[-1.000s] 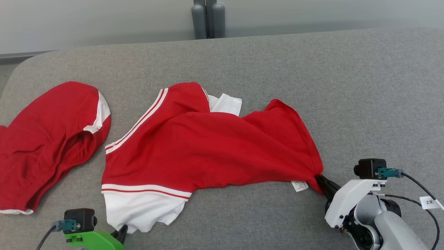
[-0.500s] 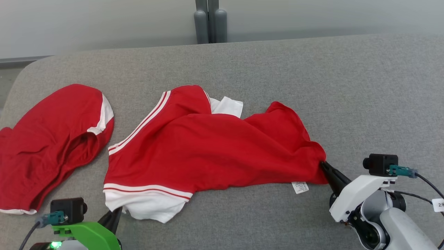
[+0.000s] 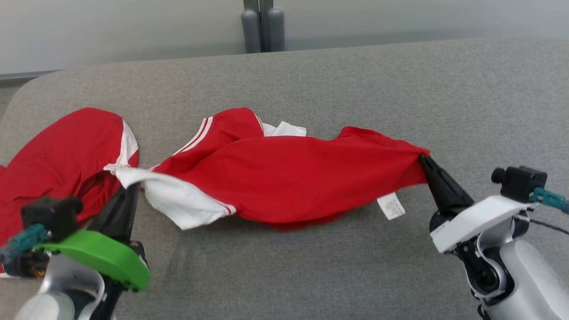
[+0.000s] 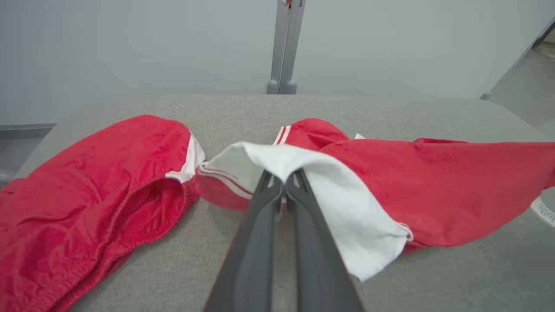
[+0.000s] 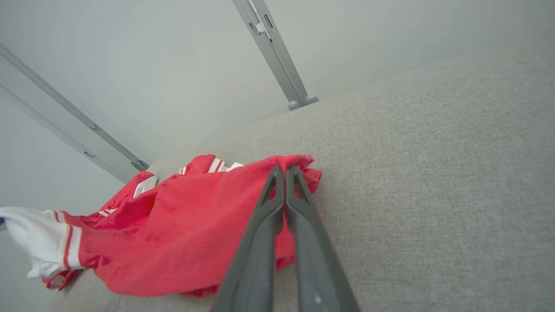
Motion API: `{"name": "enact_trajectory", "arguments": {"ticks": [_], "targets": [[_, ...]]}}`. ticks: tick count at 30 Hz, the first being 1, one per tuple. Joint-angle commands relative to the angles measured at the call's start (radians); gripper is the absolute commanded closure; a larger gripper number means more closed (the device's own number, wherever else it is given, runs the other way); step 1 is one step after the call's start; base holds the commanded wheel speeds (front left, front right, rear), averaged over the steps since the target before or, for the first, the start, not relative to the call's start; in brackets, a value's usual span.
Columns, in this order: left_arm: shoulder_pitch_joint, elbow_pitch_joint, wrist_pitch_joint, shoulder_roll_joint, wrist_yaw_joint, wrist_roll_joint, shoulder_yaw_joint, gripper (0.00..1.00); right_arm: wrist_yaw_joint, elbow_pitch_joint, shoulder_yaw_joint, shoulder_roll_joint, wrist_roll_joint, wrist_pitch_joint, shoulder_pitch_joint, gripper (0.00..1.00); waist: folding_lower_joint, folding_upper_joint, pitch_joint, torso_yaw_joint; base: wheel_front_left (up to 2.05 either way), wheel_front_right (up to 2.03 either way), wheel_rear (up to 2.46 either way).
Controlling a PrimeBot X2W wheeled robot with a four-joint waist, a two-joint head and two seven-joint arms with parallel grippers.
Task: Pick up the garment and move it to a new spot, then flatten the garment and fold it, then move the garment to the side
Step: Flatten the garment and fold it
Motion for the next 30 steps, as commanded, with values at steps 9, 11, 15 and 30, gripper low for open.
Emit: {"name": "enact_trajectory", "arguments": {"ticks": [9,11,15,30], "targets": [[-0.406,0.144,0.001,-0.027,-0.098,0.037,-0.018,1.00,0.000,-0.010,0.026,-0.070,0.084,-0.002,-0.268,1.00,0.0000,0.0000,0.134,-0.004,0.00,0.00,0.00],[-0.506,0.194,0.007,-0.036,-0.118,0.047,-0.026,1.00,0.001,0.002,0.029,-0.087,0.117,0.001,-0.344,1.00,0.0000,0.0000,0.167,-0.001,0.00,0.00,0.00],[-0.723,0.306,-0.011,-0.068,-0.169,0.069,-0.040,1.00,0.001,0.044,0.037,-0.130,0.173,0.004,-0.516,1.00,0.0000,0.0000,0.237,-0.001,0.00,0.00,0.00],[-1.481,0.840,-0.079,-0.175,-0.257,0.109,-0.049,1.00,0.001,0.293,0.129,-0.197,0.286,-0.010,-1.244,1.00,0.0000,0.0000,0.408,-0.011,0.00,0.00,0.00]]}}
